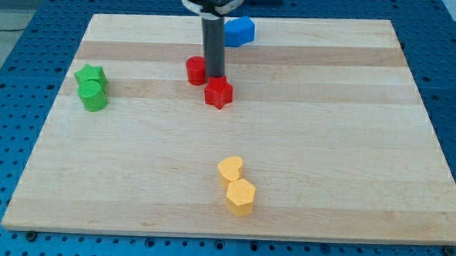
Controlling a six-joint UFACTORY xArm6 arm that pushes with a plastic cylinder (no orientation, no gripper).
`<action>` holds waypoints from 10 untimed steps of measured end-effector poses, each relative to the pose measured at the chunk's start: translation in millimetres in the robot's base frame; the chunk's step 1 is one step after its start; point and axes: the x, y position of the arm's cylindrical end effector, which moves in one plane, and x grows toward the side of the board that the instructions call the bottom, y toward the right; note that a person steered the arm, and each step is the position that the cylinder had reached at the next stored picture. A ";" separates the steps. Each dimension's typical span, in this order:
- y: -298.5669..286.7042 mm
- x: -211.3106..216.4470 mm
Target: Move the red circle red circle towards top left corner of the board
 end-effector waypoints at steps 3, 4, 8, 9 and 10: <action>-85.5 -55.3; -88.6 -78.7; -161.6 -92.7; -167.0 -92.7; -187.4 -92.7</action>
